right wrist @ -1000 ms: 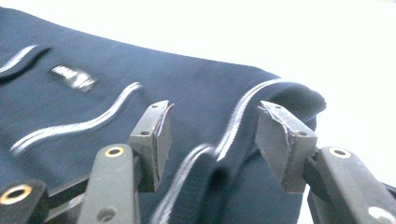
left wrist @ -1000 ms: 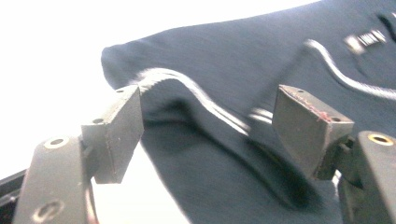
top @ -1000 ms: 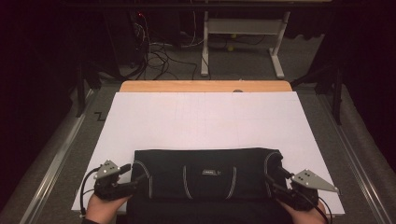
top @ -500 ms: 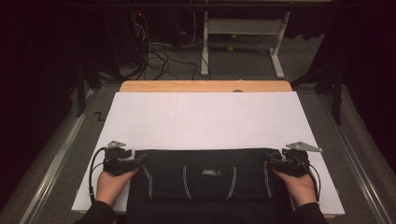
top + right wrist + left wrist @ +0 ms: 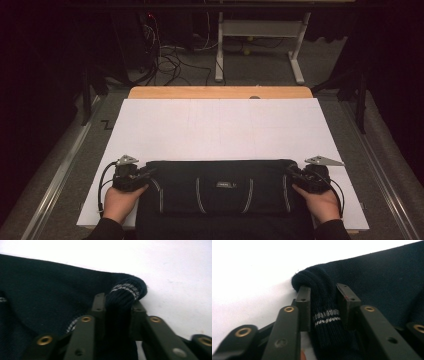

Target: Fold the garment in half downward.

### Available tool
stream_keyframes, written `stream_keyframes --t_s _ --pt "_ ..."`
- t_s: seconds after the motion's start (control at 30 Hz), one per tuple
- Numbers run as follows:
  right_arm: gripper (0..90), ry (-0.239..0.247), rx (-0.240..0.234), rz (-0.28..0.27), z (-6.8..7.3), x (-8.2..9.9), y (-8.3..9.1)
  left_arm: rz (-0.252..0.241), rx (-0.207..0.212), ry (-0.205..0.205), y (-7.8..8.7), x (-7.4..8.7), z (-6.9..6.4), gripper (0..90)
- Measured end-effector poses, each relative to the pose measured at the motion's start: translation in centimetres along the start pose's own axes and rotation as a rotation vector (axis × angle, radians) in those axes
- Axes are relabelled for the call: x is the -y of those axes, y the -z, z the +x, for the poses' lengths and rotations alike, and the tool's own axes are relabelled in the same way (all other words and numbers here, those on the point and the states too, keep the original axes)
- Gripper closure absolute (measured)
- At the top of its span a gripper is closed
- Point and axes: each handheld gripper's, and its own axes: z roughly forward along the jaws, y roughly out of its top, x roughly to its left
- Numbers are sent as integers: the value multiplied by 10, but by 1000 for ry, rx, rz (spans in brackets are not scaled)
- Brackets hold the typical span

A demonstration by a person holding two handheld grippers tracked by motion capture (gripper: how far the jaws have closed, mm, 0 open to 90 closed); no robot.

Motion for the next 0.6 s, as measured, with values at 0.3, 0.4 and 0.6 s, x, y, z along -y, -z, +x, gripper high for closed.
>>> stream_keyframes --t_s 0.3,0.4,0.6 --pt "796 80 28 -35 6 2 3 -44 17 -28 3 3 -3 723" --pt "797 101 38 -53 8 3 5 -75 4 -45 8 2 -7 728" --pt "800 118 50 -103 10 2 13 -127 -15 -99 15 -1 -14 738"
